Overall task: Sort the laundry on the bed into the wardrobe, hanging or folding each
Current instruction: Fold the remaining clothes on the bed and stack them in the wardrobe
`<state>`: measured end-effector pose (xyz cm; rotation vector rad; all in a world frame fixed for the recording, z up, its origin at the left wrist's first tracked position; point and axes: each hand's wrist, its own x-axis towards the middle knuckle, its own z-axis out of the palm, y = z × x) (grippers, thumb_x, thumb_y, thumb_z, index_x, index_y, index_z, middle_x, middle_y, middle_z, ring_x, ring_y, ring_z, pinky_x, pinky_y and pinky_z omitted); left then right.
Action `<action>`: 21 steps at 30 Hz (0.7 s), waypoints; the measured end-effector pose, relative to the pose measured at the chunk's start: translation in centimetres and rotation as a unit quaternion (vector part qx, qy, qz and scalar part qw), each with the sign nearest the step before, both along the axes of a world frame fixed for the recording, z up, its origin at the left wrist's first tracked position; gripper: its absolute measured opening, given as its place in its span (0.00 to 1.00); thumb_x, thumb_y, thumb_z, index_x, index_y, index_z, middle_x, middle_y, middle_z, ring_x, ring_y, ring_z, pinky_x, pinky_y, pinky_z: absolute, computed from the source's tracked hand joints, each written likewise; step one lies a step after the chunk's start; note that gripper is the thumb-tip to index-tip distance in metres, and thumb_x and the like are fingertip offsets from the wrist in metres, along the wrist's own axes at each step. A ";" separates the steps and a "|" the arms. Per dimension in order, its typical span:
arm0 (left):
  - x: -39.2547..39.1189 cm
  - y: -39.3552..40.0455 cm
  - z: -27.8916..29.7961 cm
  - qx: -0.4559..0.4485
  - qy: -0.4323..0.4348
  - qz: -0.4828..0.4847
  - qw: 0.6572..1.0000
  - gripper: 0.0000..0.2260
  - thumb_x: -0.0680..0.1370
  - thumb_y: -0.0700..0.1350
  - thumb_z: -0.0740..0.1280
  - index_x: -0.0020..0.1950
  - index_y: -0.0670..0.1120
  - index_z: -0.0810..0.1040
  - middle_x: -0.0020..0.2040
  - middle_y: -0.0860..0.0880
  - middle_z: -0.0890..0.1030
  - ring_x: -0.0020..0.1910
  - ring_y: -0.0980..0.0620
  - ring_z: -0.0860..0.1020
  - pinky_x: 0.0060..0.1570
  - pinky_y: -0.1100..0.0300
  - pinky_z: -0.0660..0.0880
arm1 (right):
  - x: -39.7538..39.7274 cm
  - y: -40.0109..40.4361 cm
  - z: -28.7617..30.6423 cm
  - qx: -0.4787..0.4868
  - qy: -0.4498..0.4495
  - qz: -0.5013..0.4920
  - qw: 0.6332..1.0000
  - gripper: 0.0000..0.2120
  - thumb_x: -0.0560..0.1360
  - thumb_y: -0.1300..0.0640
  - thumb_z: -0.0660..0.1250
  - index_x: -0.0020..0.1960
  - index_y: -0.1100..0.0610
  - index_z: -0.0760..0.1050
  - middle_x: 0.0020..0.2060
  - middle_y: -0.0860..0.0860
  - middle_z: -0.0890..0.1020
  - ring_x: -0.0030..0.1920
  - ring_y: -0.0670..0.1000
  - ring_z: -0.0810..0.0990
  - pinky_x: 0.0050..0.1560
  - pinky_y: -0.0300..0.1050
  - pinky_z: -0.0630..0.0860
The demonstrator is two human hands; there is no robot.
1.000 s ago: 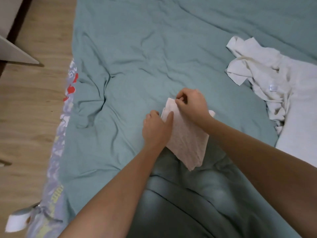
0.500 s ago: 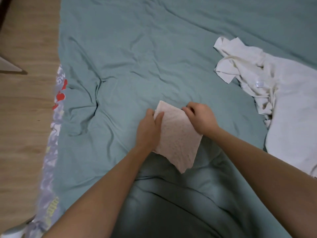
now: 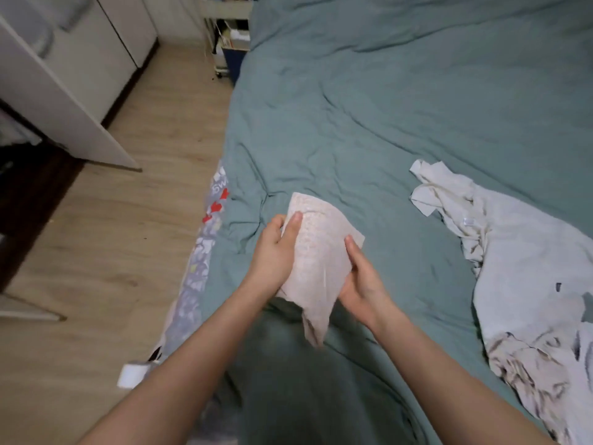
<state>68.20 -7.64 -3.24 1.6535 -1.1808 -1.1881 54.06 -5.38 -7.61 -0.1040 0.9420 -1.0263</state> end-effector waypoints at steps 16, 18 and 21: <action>24.0 20.6 13.9 0.026 -0.311 0.306 0.900 0.14 0.84 0.52 0.54 0.58 0.41 0.67 0.51 0.40 0.78 0.45 0.42 0.75 0.35 0.54 0.65 | 22.0 11.0 11.7 -0.049 0.057 0.361 0.930 0.21 0.75 0.53 0.66 0.62 0.65 0.75 0.54 0.58 0.83 0.54 0.57 0.82 0.60 0.59 0.76; 28.6 22.8 15.2 0.040 -0.318 0.330 0.888 0.14 0.83 0.52 0.54 0.57 0.41 0.67 0.51 0.40 0.78 0.42 0.45 0.73 0.32 0.54 0.62 | 26.1 12.6 12.2 -0.089 0.076 0.419 0.900 0.15 0.77 0.57 0.64 0.58 0.67 0.76 0.51 0.59 0.84 0.49 0.57 0.83 0.52 0.53 0.79; 35.9 25.6 16.5 0.050 -0.328 0.374 0.866 0.15 0.83 0.52 0.54 0.57 0.40 0.67 0.54 0.38 0.77 0.46 0.42 0.73 0.36 0.53 0.62 | 33.5 13.1 14.5 -0.180 0.131 0.452 0.864 0.08 0.76 0.61 0.66 0.51 0.66 0.74 0.44 0.60 0.83 0.41 0.55 0.81 0.42 0.47 0.76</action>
